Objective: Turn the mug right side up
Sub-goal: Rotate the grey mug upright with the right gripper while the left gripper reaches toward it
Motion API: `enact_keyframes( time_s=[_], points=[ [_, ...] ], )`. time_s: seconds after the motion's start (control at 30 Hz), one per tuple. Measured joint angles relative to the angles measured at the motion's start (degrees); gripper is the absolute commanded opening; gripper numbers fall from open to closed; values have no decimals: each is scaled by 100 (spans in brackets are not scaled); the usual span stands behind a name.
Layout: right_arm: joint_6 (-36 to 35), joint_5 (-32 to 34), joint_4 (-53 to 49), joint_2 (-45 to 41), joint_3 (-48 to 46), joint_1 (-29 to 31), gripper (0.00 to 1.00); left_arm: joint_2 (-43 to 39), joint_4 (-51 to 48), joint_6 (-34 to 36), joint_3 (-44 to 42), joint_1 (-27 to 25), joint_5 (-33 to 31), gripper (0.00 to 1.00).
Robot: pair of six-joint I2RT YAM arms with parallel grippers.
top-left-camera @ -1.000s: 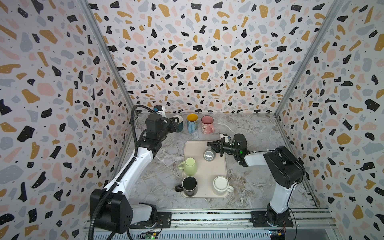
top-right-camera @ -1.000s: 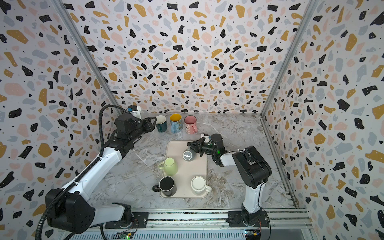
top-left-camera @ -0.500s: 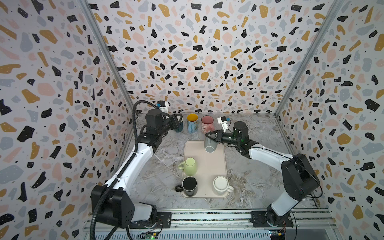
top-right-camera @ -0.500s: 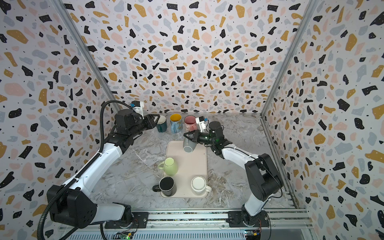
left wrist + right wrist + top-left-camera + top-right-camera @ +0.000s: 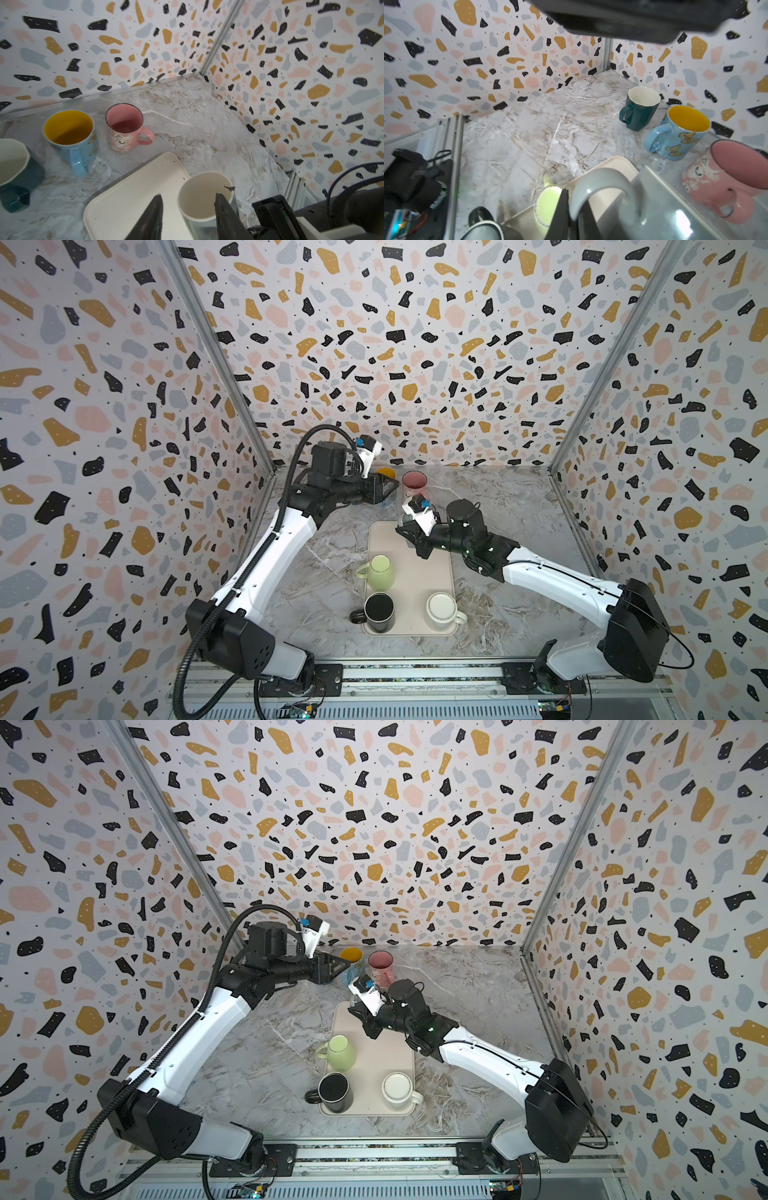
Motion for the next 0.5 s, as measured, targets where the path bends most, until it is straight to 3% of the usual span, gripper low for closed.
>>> enact_keyframes(
  time_s=[0.2,0.5],
  points=[
    [-835,680,131,-310,-315,66,0,334,-1027,549,195,-240,-177,43],
    [-1342,1021,238,-380,-376,83,0,424,-1421,702,195,-481,-293,47]
  ],
)
